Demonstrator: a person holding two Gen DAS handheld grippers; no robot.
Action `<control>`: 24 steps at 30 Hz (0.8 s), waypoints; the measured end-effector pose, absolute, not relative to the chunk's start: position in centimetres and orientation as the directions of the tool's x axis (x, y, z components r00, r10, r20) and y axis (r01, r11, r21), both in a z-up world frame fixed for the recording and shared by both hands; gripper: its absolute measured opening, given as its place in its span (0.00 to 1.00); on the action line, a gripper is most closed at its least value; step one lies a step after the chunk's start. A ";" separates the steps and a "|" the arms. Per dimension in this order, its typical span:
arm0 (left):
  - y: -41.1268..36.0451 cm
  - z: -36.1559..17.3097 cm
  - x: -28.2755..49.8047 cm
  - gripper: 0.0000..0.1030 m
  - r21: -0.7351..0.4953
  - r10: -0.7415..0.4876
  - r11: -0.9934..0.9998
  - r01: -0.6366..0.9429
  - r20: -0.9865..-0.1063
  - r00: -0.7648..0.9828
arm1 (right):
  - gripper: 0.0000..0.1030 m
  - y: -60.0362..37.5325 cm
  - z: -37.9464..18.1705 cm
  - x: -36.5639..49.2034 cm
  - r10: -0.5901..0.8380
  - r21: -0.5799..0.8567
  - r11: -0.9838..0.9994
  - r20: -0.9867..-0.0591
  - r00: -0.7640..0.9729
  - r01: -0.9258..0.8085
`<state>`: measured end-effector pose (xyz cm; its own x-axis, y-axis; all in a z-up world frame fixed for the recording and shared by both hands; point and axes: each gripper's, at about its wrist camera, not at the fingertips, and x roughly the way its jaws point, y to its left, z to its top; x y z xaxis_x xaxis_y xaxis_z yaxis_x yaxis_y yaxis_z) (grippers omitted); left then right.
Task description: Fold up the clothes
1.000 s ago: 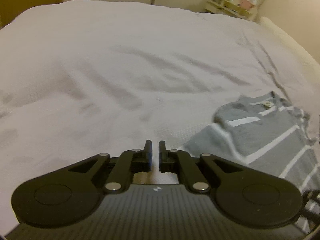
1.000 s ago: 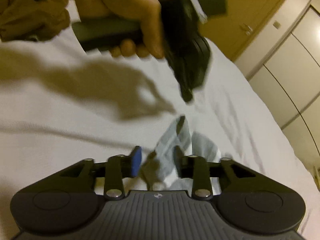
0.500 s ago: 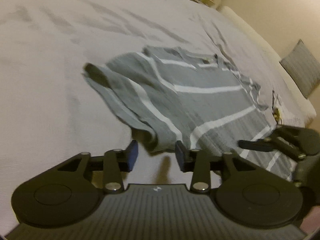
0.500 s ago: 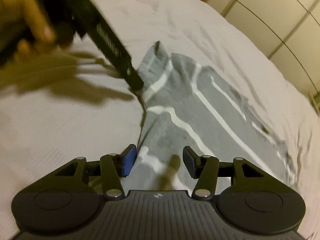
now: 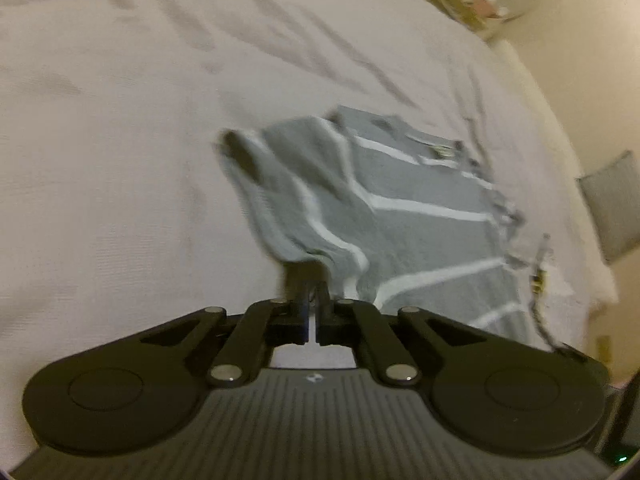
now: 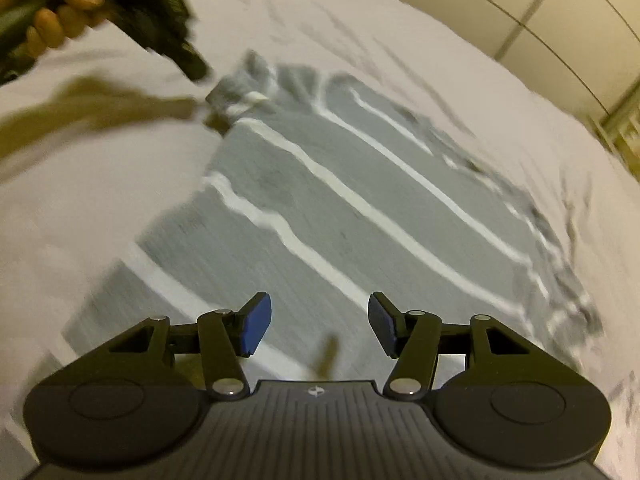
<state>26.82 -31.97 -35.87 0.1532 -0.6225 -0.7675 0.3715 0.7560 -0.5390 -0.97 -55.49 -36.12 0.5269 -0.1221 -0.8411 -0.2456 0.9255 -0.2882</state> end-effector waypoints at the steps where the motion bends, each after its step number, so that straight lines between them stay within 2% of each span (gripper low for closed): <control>1: -31.7 -35.9 26.9 0.00 -0.530 -0.610 0.769 0.357 -0.777 0.159 | 0.57 -56.5 -35.9 -1.2 -0.138 -0.284 0.934 -0.845 0.516 -0.216; 6: -32.8 -34.6 25.8 0.01 -0.487 -0.582 0.780 0.392 -0.795 0.171 | 0.64 -62.9 -34.5 -2.2 -0.221 -0.245 0.969 -0.852 0.475 0.012; 10: -36.3 -32.6 23.9 0.11 -0.434 -0.574 0.762 0.481 -0.796 0.191 | 0.65 -69.8 -32.6 -3.3 -0.249 -0.147 0.958 -0.855 0.454 0.248; 13: -41.0 -30.6 21.6 0.17 -0.368 -0.574 0.719 0.589 -0.792 0.207 | 0.65 -75.6 -31.7 -3.3 -0.257 -0.094 0.934 -0.847 0.466 0.346; 16: -47.5 -28.9 18.2 0.25 -0.279 -0.585 0.636 0.720 -0.782 0.213 | 0.65 -81.4 -31.4 -2.5 -0.239 -0.038 0.924 -0.834 0.498 0.380; 19: -55.7 -28.0 13.7 0.28 -0.158 -0.602 0.512 0.844 -0.768 0.221 | 0.64 -87.8 -32.3 -0.4 -0.196 0.029 0.923 -0.823 0.534 0.384; 23: -66.6 -29.1 7.4 0.31 0.022 -0.611 0.362 0.932 -0.749 0.255 | 0.63 -96.4 -35.4 3.1 -0.109 0.142 0.912 -0.819 0.563 0.384; 24: -69.2 -29.7 6.0 0.34 0.057 -0.610 0.335 0.940 -0.747 0.263 | 0.60 -97.9 -36.4 4.1 -0.096 0.148 0.914 -0.826 0.555 0.377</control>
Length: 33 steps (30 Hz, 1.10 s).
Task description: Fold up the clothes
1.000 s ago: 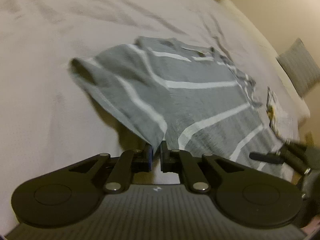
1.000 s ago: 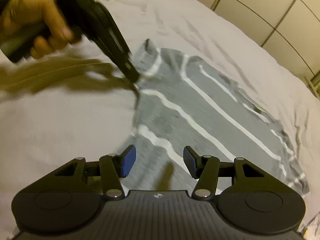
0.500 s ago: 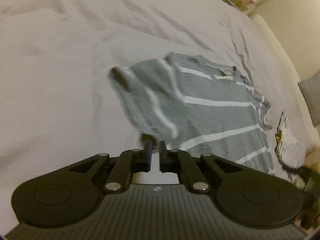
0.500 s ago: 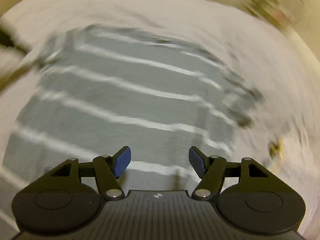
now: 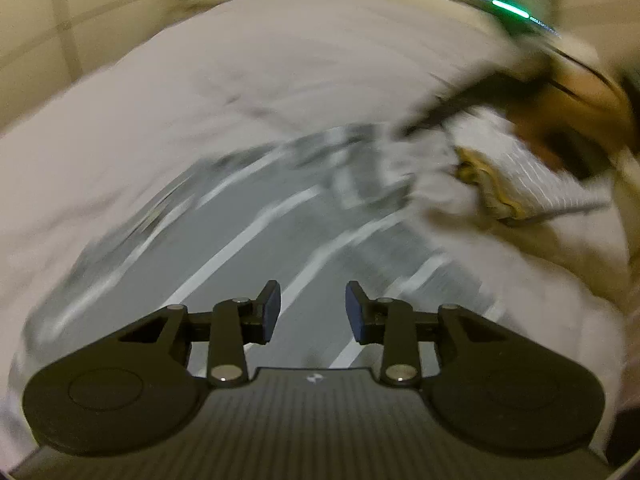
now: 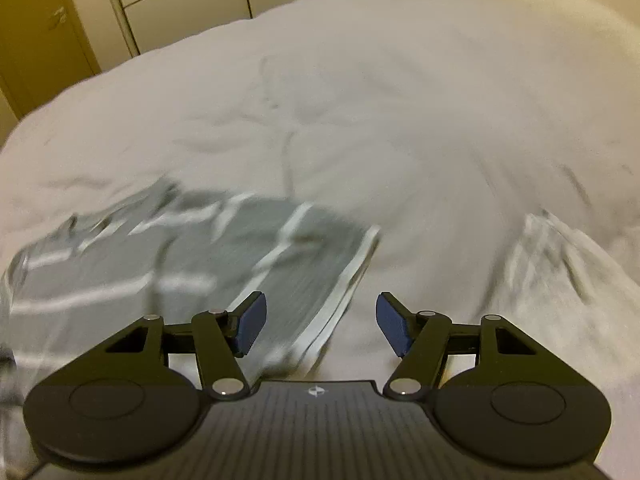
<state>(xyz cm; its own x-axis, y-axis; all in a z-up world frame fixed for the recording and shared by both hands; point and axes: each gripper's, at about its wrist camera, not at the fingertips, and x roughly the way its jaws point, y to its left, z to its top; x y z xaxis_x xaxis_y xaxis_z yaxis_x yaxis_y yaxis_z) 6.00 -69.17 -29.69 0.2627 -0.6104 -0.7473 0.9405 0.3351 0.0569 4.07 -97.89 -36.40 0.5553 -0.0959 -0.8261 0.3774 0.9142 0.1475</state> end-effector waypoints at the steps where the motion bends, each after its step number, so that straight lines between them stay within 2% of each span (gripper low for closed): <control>1: -71.9 -30.5 4.7 0.38 0.088 -0.606 0.308 0.947 -0.750 0.267 | 0.60 -99.3 -37.4 5.0 -0.084 0.151 0.917 -0.833 0.547 0.370; 6: -83.0 -35.3 0.3 0.45 0.318 -0.539 0.150 0.936 -0.767 0.347 | 0.59 -103.3 -40.9 7.6 0.049 0.229 0.937 -0.834 0.549 0.263; 8: -85.8 -37.6 -0.5 0.47 0.444 -0.483 0.090 0.892 -0.764 0.429 | 0.47 -103.7 -41.2 7.7 0.097 0.256 0.941 -0.831 0.548 0.222; 9: -86.8 -38.6 -0.6 0.44 0.485 -0.460 0.055 0.873 -0.763 0.453 | 0.23 -104.0 -41.3 7.7 0.122 0.273 0.939 -0.832 0.542 0.208; 10: -87.4 -39.4 -0.6 0.31 0.499 -0.437 0.027 0.866 -0.773 0.459 | 0.01 -104.3 -41.2 7.7 0.144 0.291 0.935 -0.834 0.532 0.204; 11: -87.9 -40.1 -0.6 0.21 0.504 -0.414 0.001 0.863 -0.786 0.460 | 0.00 -104.6 -40.6 7.7 0.140 0.283 0.940 -0.829 0.541 0.190; 12: -88.3 -40.3 -0.6 0.04 0.505 -0.396 -0.003 0.863 -0.793 0.462 | 0.00 -104.9 -39.9 7.7 0.135 0.271 0.947 -0.823 0.551 0.174; 18: -89.6 -38.4 -1.0 0.04 0.373 -0.469 0.117 0.920 -0.796 0.382 | 0.00 -106.9 -36.8 9.7 0.081 0.180 0.978 -0.792 0.605 0.105; 20: -90.1 -38.7 -0.8 0.11 0.324 -0.456 0.139 0.936 -0.818 0.351 | 0.00 -107.2 -36.9 10.1 0.076 0.174 0.979 -0.801 0.594 0.110; 22: -89.7 -38.3 -0.8 0.31 0.262 -0.463 0.171 0.950 -0.830 0.312 | 0.01 -107.2 -36.5 9.9 0.060 0.159 0.981 -0.797 0.601 0.114; 23: -89.2 -37.8 -0.9 0.34 0.240 -0.471 0.194 0.951 -0.827 0.305 | 0.06 -106.9 -35.9 9.3 0.045 0.147 0.982 -0.788 0.614 0.116; 24: -88.3 -36.9 -1.1 0.34 0.219 -0.481 0.221 0.950 -0.823 0.302 | 0.15 -106.5 -35.4 8.5 0.039 0.146 0.982 -0.781 0.623 0.121; 25: -87.1 -36.2 -1.3 0.34 0.202 -0.485 0.258 0.945 -0.819 0.308 | 0.18 -106.1 -34.8 7.6 0.034 0.146 0.981 -0.774 0.632 0.126; 29: -78.7 -33.4 -2.0 0.36 0.150 -0.449 0.459 0.876 -0.811 0.375 | 0.18 -102.5 -33.4 1.9 0.079 0.208 0.968 -0.779 0.622 0.137; 33: -66.9 -31.8 -2.6 0.43 0.148 -0.321 0.654 0.742 -0.834 0.449 | 0.20 -96.1 -33.2 -4.9 0.159 0.285 0.948 -0.811 0.563 0.142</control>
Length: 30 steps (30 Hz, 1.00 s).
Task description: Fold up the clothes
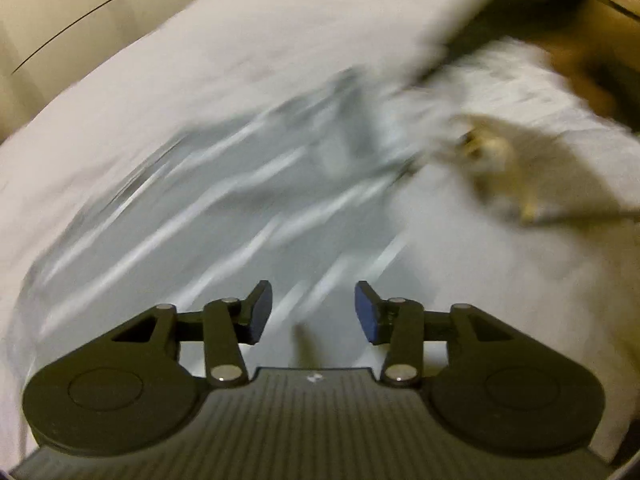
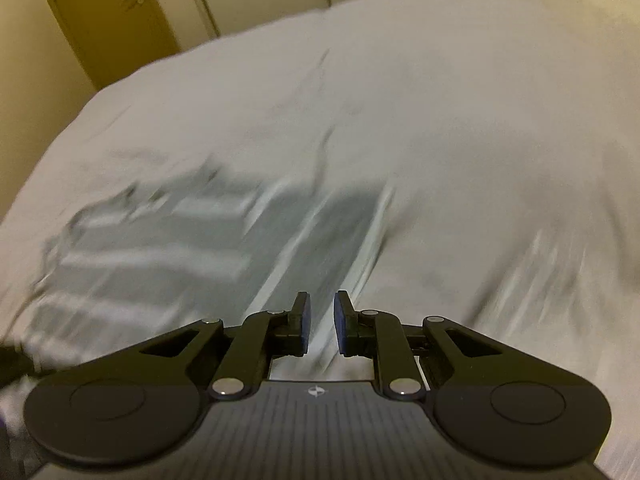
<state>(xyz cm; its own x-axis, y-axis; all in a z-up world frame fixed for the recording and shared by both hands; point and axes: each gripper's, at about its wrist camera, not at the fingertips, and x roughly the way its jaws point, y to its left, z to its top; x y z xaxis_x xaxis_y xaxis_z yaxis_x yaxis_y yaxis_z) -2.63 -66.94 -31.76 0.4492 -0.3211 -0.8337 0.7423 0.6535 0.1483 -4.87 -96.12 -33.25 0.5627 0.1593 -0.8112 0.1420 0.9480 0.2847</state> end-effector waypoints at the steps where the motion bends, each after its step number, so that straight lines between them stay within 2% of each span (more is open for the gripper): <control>1: -64.0 -31.5 -2.9 0.43 0.151 -0.287 0.689 0.709 -0.841 0.459 | 0.24 -94.4 -33.4 -6.6 0.178 0.301 0.943 -0.819 0.545 0.144; 4: -54.1 -31.5 -4.0 0.44 0.133 -0.207 0.781 0.610 -0.867 0.454 | 0.37 -88.6 -34.5 -12.2 0.223 0.349 0.919 -0.845 0.487 0.185; 7: -45.9 -30.9 -5.5 0.44 0.091 -0.176 0.828 0.553 -0.895 0.411 | 0.37 -83.3 -35.8 -17.4 0.261 0.393 0.883 -0.865 0.429 0.255; 12: -37.2 -30.8 -7.9 0.48 -0.089 -0.256 0.861 0.500 -0.927 0.275 | 0.43 -77.1 -36.1 -23.2 0.297 0.433 0.835 -0.875 0.383 0.340; 15: -34.9 -31.9 -8.7 0.48 -0.220 -0.332 0.864 0.452 -0.925 0.185 | 0.45 -74.9 -36.0 -24.8 0.320 0.458 0.812 -0.867 0.381 0.362; 17: -34.9 -32.9 -9.2 0.41 -0.286 -0.374 0.856 0.431 -0.918 0.134 | 0.47 -74.0 -36.4 -24.9 0.322 0.465 0.805 -0.864 0.387 0.369; 20: -35.9 -34.4 -10.0 0.17 -0.322 -0.394 0.846 0.424 -0.915 0.091 | 0.48 -73.6 -37.8 -24.8 0.301 0.438 0.815 -0.879 0.370 0.379; 21: -36.5 -34.6 -10.4 0.09 -0.316 -0.389 0.844 0.433 -0.917 0.090 | 0.41 -73.7 -38.3 -24.7 0.300 0.434 0.814 -0.883 0.361 0.386; 22: -36.9 -34.6 -10.6 0.01 -0.311 -0.387 0.842 0.440 -0.917 0.093 | 0.22 -73.9 -38.9 -24.6 0.307 0.436 0.808 -0.885 0.350 0.397; 23: -37.1 -34.5 -10.9 0.01 -0.307 -0.386 0.840 0.447 -0.917 0.097 | 0.10 -74.1 -39.5 -24.6 0.314 0.439 0.800 -0.887 0.338 0.408; 24: -37.2 -34.3 -11.0 0.00 -0.301 -0.385 0.839 0.454 -0.917 0.103 | 0.02 -74.5 -39.2 -24.7 0.308 0.431 0.807 -0.891 0.334 0.405; 30: -35.0 -31.5 -10.4 0.00 -0.265 -0.360 0.868 0.421 -0.919 0.163 | 0.01 -78.2 -35.8 -27.6 0.228 0.342 0.865 -0.919 0.320 0.366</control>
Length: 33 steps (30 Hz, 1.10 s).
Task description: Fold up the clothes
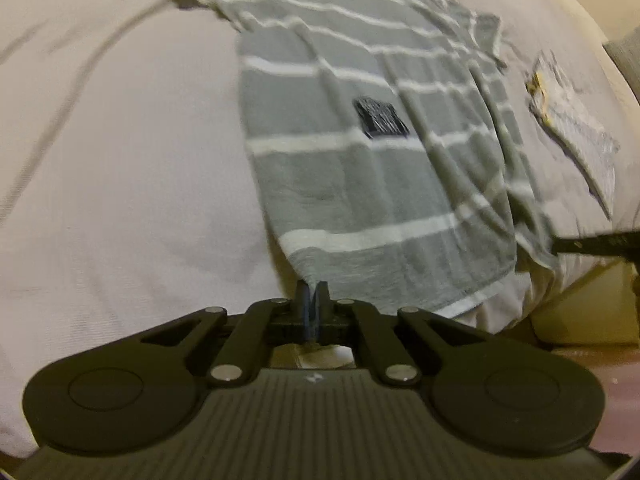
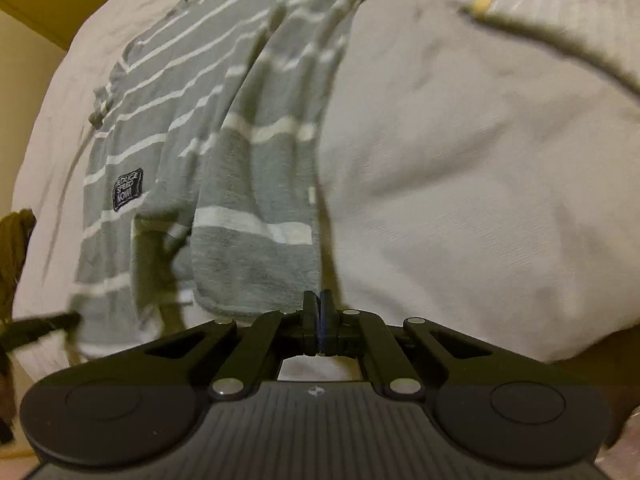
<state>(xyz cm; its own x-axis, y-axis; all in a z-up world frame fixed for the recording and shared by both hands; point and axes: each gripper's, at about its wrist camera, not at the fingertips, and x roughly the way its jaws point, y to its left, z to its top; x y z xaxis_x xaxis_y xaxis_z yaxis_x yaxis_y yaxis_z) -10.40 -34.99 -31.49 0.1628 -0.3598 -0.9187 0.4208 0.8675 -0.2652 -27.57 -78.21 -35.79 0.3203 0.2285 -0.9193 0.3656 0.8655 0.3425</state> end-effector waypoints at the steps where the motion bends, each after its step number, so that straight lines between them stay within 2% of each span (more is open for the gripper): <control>1: -34.5 -31.2 -10.3 0.00 -0.262 -0.355 0.874 0.409 -0.919 0.170 | 0.01 -79.0 -35.4 -28.2 0.211 0.328 0.869 -0.923 0.321 0.371; 4: -33.5 -31.0 -9.9 0.00 -0.249 -0.338 0.885 0.393 -0.924 0.177 | 0.01 -80.7 -35.2 -29.2 0.180 0.301 0.871 -0.931 0.318 0.389; 8: -34.1 -31.0 -9.7 0.00 -0.239 -0.328 0.877 0.416 -0.932 0.156 | 0.00 -80.9 -34.5 -29.4 0.096 0.197 0.925 -0.949 0.301 0.324; 13: -34.4 -28.7 -9.8 0.00 -0.294 -0.380 0.857 0.424 -0.916 0.131 | 0.00 -84.9 -31.9 -31.0 -0.033 0.086 0.931 -0.948 0.316 0.355; 16: -34.7 -29.0 -10.0 0.00 -0.279 -0.360 0.852 0.443 -0.927 0.107 | 0.00 -86.8 -31.5 -31.8 -0.083 0.033 0.926 -0.954 0.289 0.375; 19: -34.7 -30.8 -9.8 0.00 -0.267 -0.331 0.863 0.428 -0.940 0.082 | 0.00 -87.5 -32.4 -32.2 -0.060 0.055 0.917 -0.960 0.274 0.395; 24: -34.9 -32.5 -10.0 0.00 -0.237 -0.300 0.874 0.423 -0.950 0.087 | 0.01 -85.2 -33.1 -31.1 0.066 0.187 0.922 -0.939 0.337 0.340; 26: -35.2 -33.0 -10.1 0.00 -0.201 -0.265 0.871 0.449 -0.960 0.085 | 0.05 -84.3 -33.5 -30.5 0.094 0.220 0.915 -0.932 0.351 0.337; 29: -34.9 -33.7 -9.9 0.00 -0.204 -0.264 0.876 0.436 -0.961 0.080 | 0.16 -84.0 -34.1 -29.6 0.117 0.246 0.910 -0.924 0.363 0.335; 31: -34.7 -33.6 -9.8 0.00 -0.214 -0.275 0.877 0.430 -0.958 0.084 | 0.31 -84.2 -34.4 -29.1 0.122 0.253 0.910 -0.921 0.371 0.329; 33: -34.5 -33.6 -9.7 0.00 -0.222 -0.286 0.877 0.427 -0.954 0.090 | 0.38 -84.6 -34.7 -28.6 0.121 0.251 0.914 -0.918 0.377 0.318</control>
<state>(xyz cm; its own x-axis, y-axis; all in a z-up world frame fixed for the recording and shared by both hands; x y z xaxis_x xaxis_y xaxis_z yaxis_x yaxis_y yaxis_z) -9.72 -34.54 -33.56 0.0899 -0.2855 -0.9541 0.4271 0.8765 -0.2221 -28.59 -84.58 -34.71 0.3772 0.1207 -0.9182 0.3183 0.9142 0.2509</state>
